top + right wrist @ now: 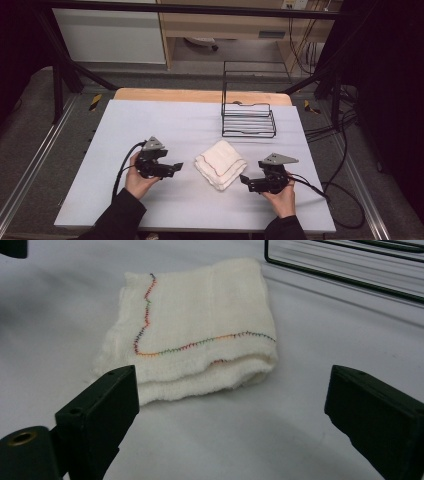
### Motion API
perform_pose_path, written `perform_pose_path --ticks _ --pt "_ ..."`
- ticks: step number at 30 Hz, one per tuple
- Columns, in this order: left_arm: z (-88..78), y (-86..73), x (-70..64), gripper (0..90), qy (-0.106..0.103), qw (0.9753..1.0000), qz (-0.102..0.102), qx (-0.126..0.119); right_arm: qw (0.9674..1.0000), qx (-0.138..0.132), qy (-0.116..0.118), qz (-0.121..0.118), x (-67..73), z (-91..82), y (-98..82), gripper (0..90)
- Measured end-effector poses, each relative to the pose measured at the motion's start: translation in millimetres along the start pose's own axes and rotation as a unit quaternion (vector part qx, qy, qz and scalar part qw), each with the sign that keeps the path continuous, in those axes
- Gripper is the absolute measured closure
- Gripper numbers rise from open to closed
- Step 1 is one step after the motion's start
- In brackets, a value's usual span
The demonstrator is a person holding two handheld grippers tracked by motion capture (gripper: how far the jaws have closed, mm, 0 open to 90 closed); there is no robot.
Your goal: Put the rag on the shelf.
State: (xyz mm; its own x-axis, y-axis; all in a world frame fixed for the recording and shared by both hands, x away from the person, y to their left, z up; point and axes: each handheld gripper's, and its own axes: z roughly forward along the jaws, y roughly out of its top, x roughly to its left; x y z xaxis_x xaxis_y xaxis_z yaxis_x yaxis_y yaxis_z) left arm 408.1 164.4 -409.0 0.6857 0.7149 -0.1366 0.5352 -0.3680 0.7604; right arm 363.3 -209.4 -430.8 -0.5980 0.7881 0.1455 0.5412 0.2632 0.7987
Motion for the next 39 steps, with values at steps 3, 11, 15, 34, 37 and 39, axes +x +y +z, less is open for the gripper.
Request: perform_pose_path --ticks 3,11,15,34,37,39 --pt "18.8 9.3 -5.0 27.0 0.004 0.9998 0.003 0.018 1.0 0.006 -0.005 0.002 -1.8 -1.5 -5.0 4.8" --pt "53.9 15.7 -7.8 44.7 -0.016 0.9988 -0.013 0.045 0.9999 0.012 -0.002 0.005 -1.8 0.3 -9.7 3.5" --pt "63.9 15.0 -11.4 52.9 -0.024 0.9984 -0.012 0.049 0.9999 0.011 -0.003 0.003 -2.0 0.9 -9.8 3.6" --pt "54.1 4.2 -22.9 82.6 -0.021 0.9975 -0.032 0.059 0.9999 0.013 0.006 0.01 0.1 4.3 -11.3 3.5" --pt "46.8 -2.1 -24.5 82.6 -0.027 0.9972 -0.036 0.059 0.9999 0.01 0.007 0.012 0.4 4.7 -11.3 3.5" --pt "42.1 -6.0 -27.1 82.5 -0.025 0.9973 -0.034 0.06 0.9999 0.009 0.008 0.011 0.3 5.0 -11.3 3.5"
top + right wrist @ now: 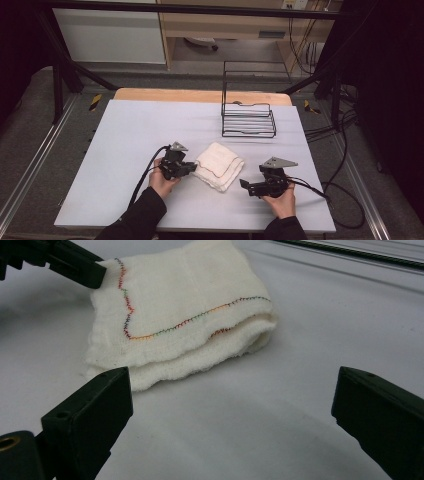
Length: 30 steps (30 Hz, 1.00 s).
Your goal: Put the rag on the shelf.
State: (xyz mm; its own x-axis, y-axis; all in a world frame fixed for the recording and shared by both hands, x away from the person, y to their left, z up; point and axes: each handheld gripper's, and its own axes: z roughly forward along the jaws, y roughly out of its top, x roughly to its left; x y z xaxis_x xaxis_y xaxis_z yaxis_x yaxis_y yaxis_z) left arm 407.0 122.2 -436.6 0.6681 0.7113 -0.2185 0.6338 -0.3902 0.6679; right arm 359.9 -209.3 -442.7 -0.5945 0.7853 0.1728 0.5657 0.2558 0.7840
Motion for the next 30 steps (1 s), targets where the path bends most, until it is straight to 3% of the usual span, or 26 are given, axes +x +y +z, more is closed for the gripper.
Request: perform_pose_path --ticks 6,15,22,27,30 --pt "-10.4 -14.4 -15.4 82.4 0.014 0.9997 0.018 -0.003 1.0 0.0 0.0 -0.001 0.0 0.0 0.0 3.0" --pt "-18.9 -30.5 -32.3 81.9 0.025 0.9994 0.022 -0.008 1.0 0.002 -0.002 -0.005 -0.6 -0.4 0.0 1.9" --pt "-18.5 -37.6 -35.5 79.3 0.03 0.9992 0.023 -0.012 1.0 0.0 -0.004 -0.007 -1.2 -0.4 0.4 1.5" --pt "-24.8 -35.4 -30.5 64.5 0.022 0.999 0.036 -0.014 1.0 -0.003 -0.005 -0.007 -1.5 -2.1 1.1 1.0" --pt "-30.6 -29.2 -26.5 48.1 0.018 0.9986 0.047 -0.017 0.9999 -0.006 -0.005 -0.007 -1.7 -2.6 1.4 0.6"
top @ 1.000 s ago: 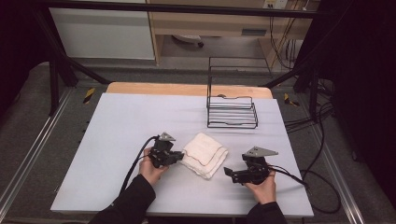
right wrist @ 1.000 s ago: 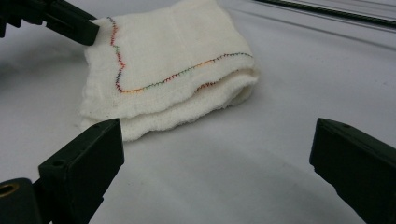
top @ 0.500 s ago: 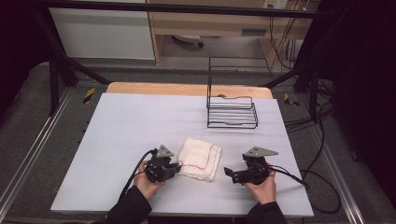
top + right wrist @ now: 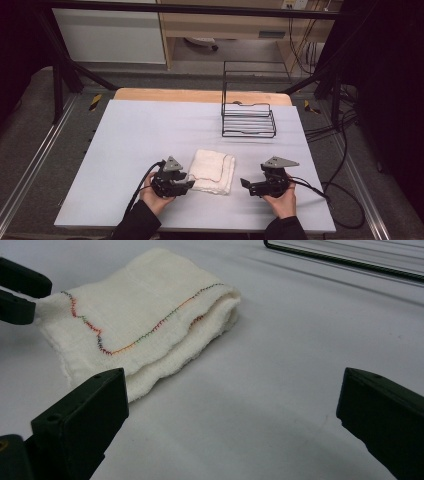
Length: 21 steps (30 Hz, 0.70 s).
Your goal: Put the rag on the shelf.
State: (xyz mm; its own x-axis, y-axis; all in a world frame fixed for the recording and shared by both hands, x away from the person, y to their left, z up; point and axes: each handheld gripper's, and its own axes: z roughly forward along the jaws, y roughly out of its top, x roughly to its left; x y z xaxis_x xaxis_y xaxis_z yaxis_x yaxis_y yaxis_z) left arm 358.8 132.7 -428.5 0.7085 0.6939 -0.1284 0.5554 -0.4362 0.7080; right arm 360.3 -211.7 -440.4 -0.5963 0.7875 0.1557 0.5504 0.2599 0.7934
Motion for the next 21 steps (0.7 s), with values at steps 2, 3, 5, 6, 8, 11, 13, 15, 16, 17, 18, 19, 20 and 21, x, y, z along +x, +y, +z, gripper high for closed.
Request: perform_pose_path --ticks 2,3,5,6,8,11,13,15,16,17,18,19,20,21 --pt "-1.6 5.0 5.1 44.4 -0.004 1.0 -0.002 -0.005 1.0 -0.001 0.0 0.0 0.1 0.2 -0.2 0.5" --pt "-1.5 7.6 8.1 41.4 -0.008 0.9999 -0.005 -0.006 1.0 0.0 0.0 0.001 0.3 0.2 -0.2 0.5" --pt "0.2 13.4 14.1 34.6 -0.016 0.9998 -0.009 -0.007 1.0 0.001 0.0 -0.001 0.2 0.4 -0.4 0.5" --pt "1.2 16.2 16.8 31.0 -0.02 0.9997 -0.01 -0.004 1.0 0.001 0.0 -0.002 0.2 0.3 -0.4 0.4" --pt "3.3 21.1 20.5 26.4 -0.015 0.9998 -0.009 -0.004 1.0 0.002 0.0 -0.002 0.1 0.1 -0.2 0.4" --pt "7.0 27.5 26.3 21.8 -0.017 0.9996 -0.02 -0.012 1.0 0.004 0.001 -0.005 -0.2 -0.2 0.0 0.4" --pt "10.5 32.2 30.2 20.5 -0.013 0.9996 -0.021 -0.011 1.0 0.003 0.001 -0.004 -0.1 0.0 0.1 0.3" --pt "14.9 37.7 34.1 16.2 -0.005 0.9998 -0.02 -0.004 1.0 0.003 0.0 -0.006 -0.4 0.3 -0.1 0.3" --pt "16.8 40.2 36.0 14.2 0.0 0.9998 -0.019 -0.003 1.0 0.004 0.0 -0.006 -0.4 0.4 -0.1 0.3" --pt "18.8 42.6 38.0 12.9 0.002 0.9998 -0.019 -0.004 1.0 0.004 0.0 -0.005 -0.2 0.4 -0.2 0.4" --pt "20.5 44.9 40.2 12.8 0.007 0.9998 -0.02 -0.006 1.0 0.005 0.0 -0.008 -0.6 0.5 -0.1 0.3" --pt "22.7 47.0 42.3 12.4 0.006 0.9996 -0.024 -0.01 1.0 0.006 -0.001 -0.007 -0.5 0.7 -0.1 0.4" --pt "24.8 49.3 44.4 12.0 0.009 0.9996 -0.024 -0.013 1.0 0.005 0.0 -0.008 -0.5 0.8 -0.2 0.4" --pt "27.0 51.7 45.6 11.5 0.013 0.9995 -0.024 -0.013 1.0 0.006 0.0 -0.008 -0.5 0.9 -0.2 0.4"
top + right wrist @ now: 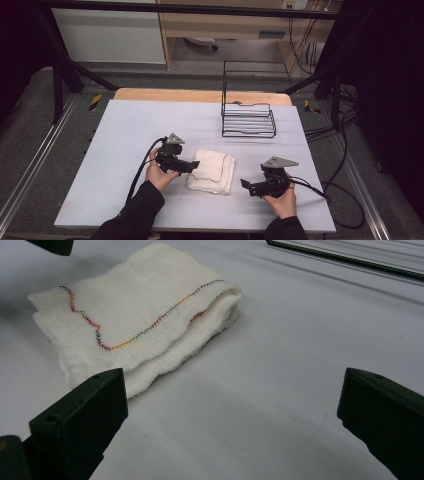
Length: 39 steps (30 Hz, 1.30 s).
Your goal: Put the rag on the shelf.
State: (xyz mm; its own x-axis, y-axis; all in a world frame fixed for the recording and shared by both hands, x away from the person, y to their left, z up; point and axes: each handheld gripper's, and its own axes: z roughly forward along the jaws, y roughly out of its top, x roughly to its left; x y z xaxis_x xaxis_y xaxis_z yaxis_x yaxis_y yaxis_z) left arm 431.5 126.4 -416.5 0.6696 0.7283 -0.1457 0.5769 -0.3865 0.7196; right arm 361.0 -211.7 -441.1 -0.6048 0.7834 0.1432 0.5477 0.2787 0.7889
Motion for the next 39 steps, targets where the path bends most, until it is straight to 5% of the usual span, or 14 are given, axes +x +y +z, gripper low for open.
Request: perform_pose_path --ticks 13,26,33,39 --pt "30.5 18.8 10.2 13.3 0.024 0.9994 -0.015 0.018 1.0 0.001 0.002 0.003 0.5 0.2 -0.1 0.4" --pt "46.9 18.0 11.0 51.5 0.019 0.9992 -0.022 0.029 1.0 0.003 0.002 0.002 0.3 0.1 -0.1 0.4" --pt "51.2 16.6 10.2 64.1 0.007 0.999 -0.03 0.034 1.0 0.004 0.001 0.002 -0.2 0.4 0.1 0.3" --pt "51.8 16.0 7.8 69.4 0.009 0.9991 -0.018 0.039 1.0 0.004 0.003 0.002 -0.7 0.6 0.8 0.4"
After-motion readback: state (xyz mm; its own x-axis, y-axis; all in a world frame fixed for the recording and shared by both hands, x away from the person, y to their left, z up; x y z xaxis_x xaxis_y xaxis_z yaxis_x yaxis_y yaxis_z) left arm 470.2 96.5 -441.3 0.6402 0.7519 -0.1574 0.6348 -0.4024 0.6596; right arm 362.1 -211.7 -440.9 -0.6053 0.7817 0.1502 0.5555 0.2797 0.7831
